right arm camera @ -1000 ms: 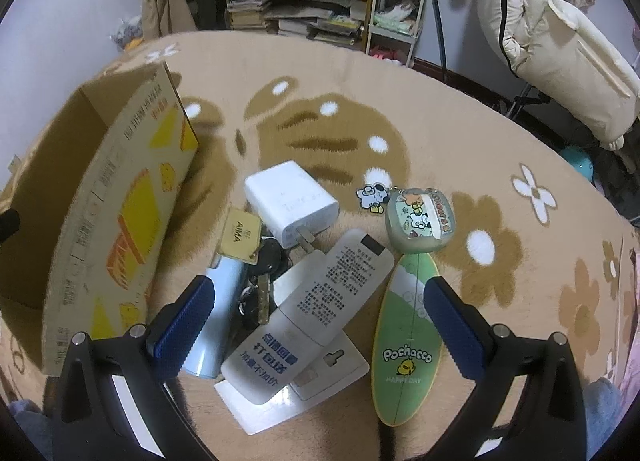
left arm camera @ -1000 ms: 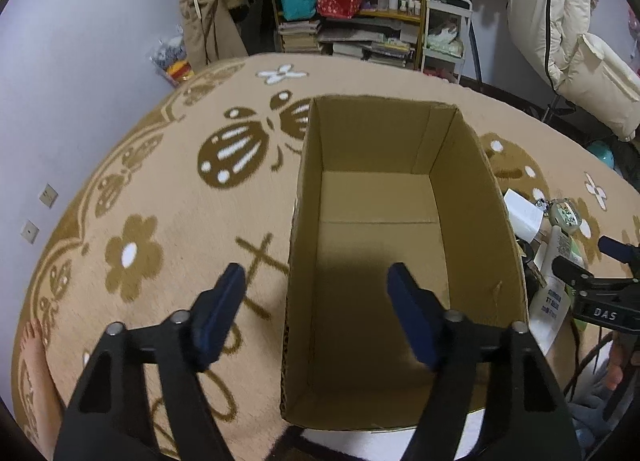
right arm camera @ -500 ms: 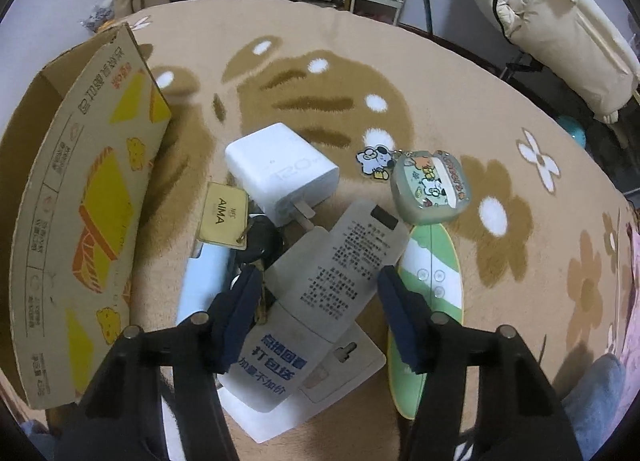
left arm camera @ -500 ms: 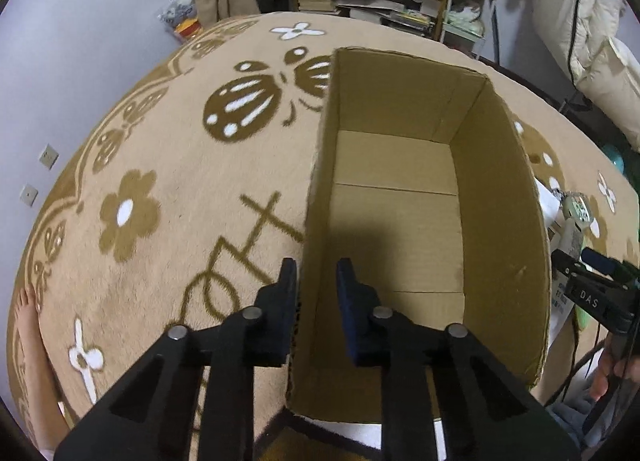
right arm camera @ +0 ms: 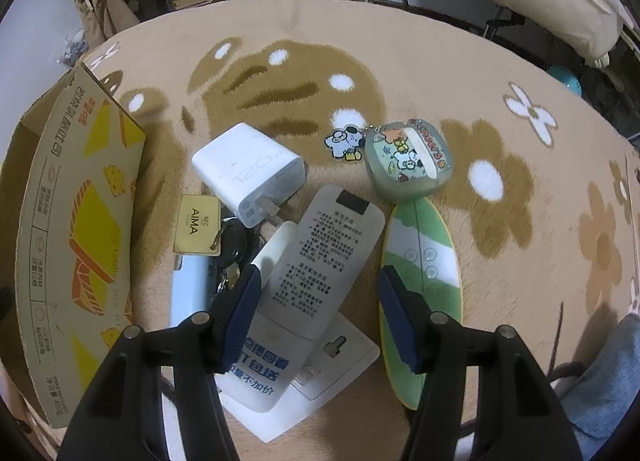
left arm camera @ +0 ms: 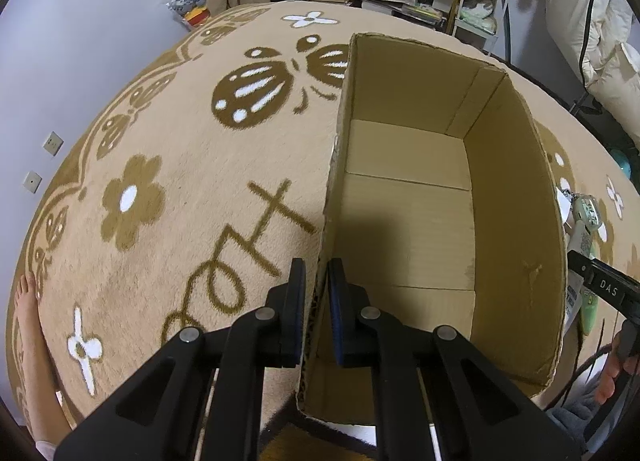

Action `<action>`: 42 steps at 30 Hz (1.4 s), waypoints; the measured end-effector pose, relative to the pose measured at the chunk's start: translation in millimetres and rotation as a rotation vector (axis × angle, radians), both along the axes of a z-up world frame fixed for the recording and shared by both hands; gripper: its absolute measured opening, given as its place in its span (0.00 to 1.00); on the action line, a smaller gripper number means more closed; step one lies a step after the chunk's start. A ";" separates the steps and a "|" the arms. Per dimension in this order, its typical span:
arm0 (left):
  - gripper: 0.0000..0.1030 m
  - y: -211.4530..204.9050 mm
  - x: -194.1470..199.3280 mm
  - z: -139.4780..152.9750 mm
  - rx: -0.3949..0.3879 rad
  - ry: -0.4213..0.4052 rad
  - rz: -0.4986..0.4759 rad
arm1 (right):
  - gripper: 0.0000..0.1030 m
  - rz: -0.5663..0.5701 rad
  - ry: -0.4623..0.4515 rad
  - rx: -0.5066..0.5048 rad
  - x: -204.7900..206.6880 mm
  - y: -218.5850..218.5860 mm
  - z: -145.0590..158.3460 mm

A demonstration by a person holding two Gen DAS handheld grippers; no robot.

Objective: Organize rigid objects
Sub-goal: 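Grasp the white remote with the right gripper and lift it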

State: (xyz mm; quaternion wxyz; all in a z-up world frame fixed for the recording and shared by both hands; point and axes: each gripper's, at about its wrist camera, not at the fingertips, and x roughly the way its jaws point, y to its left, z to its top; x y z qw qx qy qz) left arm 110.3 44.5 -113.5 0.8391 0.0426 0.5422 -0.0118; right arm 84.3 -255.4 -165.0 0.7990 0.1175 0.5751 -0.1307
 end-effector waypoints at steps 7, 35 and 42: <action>0.10 -1.6 -2.0 0.9 0.010 -0.008 -0.010 | 0.63 0.005 0.031 -0.006 3.3 7.5 -7.1; 0.10 1.1 -3.5 4.7 -0.005 -0.019 -0.002 | 0.40 0.013 -0.015 -0.013 -7.6 8.0 8.4; 0.10 2.5 -3.7 5.1 -0.014 -0.015 -0.002 | 0.40 0.002 -0.013 0.015 -8.4 3.1 6.5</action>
